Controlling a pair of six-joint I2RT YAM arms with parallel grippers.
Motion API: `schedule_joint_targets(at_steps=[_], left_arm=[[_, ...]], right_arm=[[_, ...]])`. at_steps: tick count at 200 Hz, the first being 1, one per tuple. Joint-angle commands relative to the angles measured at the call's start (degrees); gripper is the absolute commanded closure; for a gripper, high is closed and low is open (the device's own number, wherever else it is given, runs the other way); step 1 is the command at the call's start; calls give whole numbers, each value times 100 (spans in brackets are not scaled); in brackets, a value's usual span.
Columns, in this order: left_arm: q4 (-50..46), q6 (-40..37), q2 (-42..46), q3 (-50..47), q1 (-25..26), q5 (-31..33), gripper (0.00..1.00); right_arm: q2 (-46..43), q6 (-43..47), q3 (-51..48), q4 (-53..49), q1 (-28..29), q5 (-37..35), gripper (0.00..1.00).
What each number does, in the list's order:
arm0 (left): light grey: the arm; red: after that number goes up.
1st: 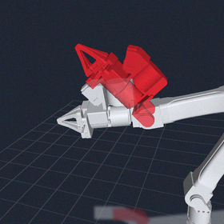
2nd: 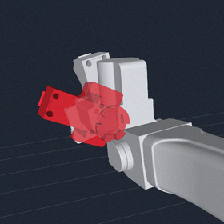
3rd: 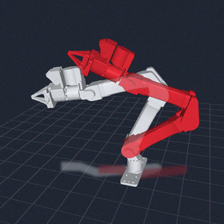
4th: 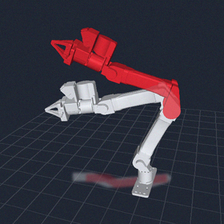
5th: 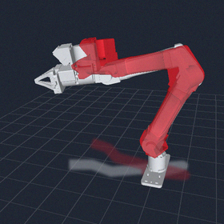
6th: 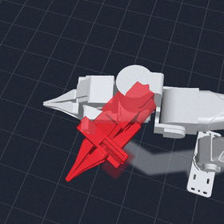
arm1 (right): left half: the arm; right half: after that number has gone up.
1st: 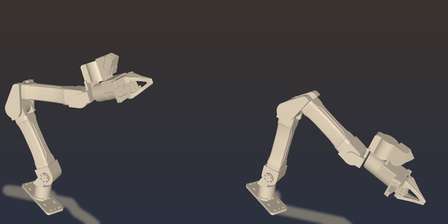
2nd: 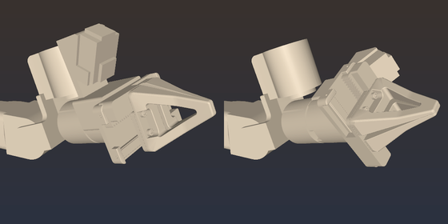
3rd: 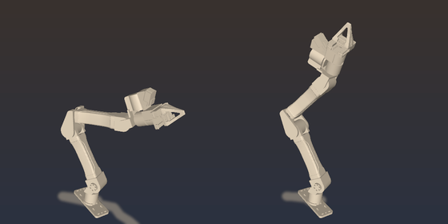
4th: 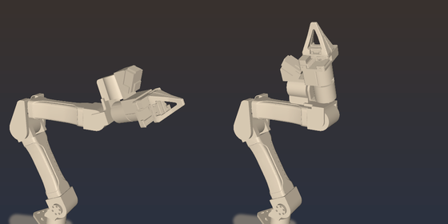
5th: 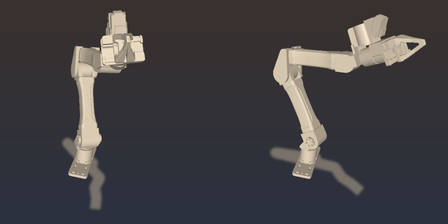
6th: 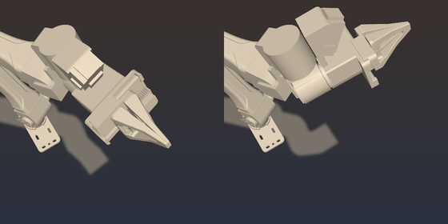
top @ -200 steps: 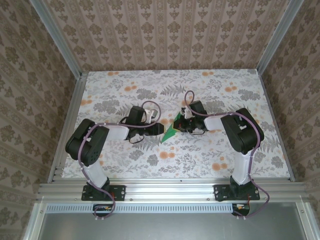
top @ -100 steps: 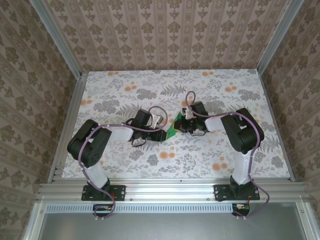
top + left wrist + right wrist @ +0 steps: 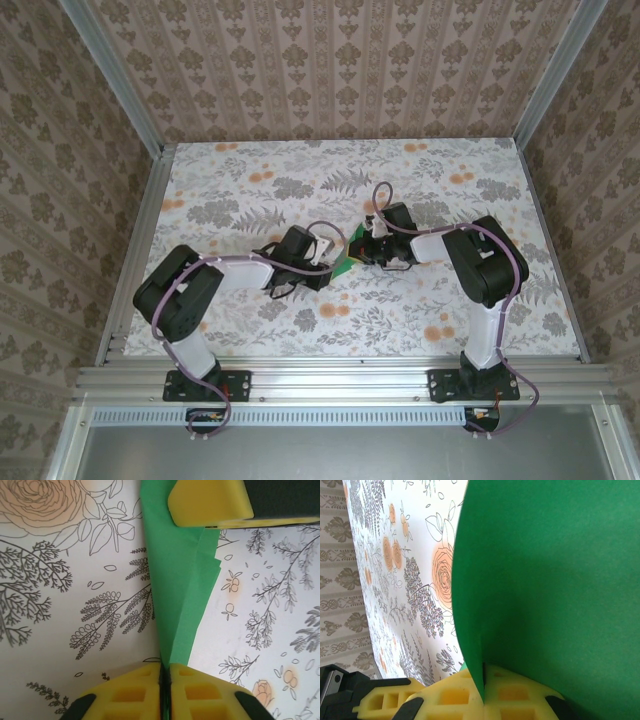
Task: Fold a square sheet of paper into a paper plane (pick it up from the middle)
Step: Fold the wing for the fifth time at the center of the table.
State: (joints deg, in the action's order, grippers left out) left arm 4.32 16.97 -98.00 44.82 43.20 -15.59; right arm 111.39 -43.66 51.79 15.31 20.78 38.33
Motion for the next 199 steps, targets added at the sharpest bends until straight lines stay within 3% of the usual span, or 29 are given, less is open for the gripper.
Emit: schedule_joint_targets(at_steps=[1,38,83,169,199], left_arm=[[-484,-375,135,-13,262,754,92],[-739,-626,128,107,713,2048,96],[-1042,-757,-150,406,1137,3037,96],[-1047,-669,-317,519,1219,3031,95],[-1062,-686,-230,467,1223,2917,88]], right_arm=[[-3,-63,-81,79,-44,139,95],[-236,-90,-74,-136,-35,149,93],[-627,-55,-112,-651,8,-103,90],[-735,-163,-372,-880,156,-654,91],[-635,-67,-295,-967,161,-803,90]])
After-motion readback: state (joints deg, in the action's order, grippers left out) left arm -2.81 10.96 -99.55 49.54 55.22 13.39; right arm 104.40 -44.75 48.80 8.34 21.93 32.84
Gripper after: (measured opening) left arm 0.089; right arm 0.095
